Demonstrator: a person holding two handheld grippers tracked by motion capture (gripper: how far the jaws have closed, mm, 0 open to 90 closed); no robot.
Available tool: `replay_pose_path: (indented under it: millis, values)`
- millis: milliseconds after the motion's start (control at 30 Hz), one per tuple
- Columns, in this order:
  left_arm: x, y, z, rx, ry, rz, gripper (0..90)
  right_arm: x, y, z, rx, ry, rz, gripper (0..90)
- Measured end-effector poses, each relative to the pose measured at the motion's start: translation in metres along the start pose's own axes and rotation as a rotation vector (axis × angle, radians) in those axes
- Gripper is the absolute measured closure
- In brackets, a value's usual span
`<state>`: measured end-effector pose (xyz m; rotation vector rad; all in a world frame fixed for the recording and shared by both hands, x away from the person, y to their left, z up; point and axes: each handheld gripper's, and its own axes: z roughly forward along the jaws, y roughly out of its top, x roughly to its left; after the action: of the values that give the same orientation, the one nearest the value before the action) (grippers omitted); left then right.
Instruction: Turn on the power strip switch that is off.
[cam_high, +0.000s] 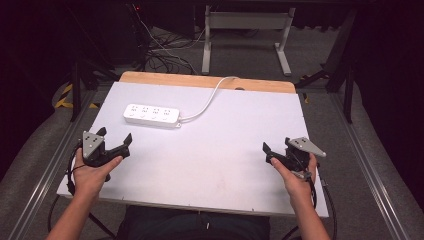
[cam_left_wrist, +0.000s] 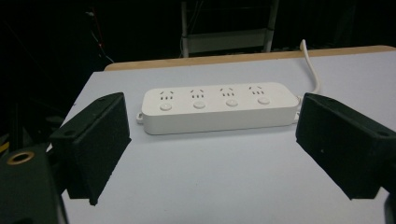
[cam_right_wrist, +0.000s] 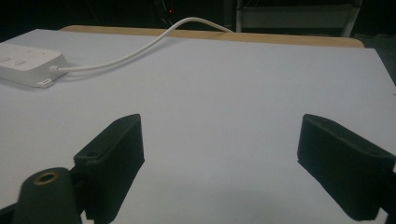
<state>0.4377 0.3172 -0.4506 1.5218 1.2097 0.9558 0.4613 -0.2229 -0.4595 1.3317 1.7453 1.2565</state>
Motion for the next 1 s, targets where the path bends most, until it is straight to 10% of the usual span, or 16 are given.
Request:
replay_pose_path:
  millis: [300, 600, 1000]
  values:
    - [-0.0006, -0.0001, 0.0005, -0.002, 0.001, 0.0, 11.7, -0.0001, -0.0003, 0.0004, 0.002, 0.003, 0.003, 13.6]
    - [0.0031, 0.0012, -0.0004, 0.047, -0.098, 0.007, 46.2, -0.0003, -0.0003, -0.0001, 0.002, 0.004, 0.002, 13.8]
    - [0.0059, 0.0037, -0.006, 0.037, -0.119, 0.027, 79.0, -0.0004, -0.0003, -0.0004, 0.001, 0.006, 0.005, 14.1]
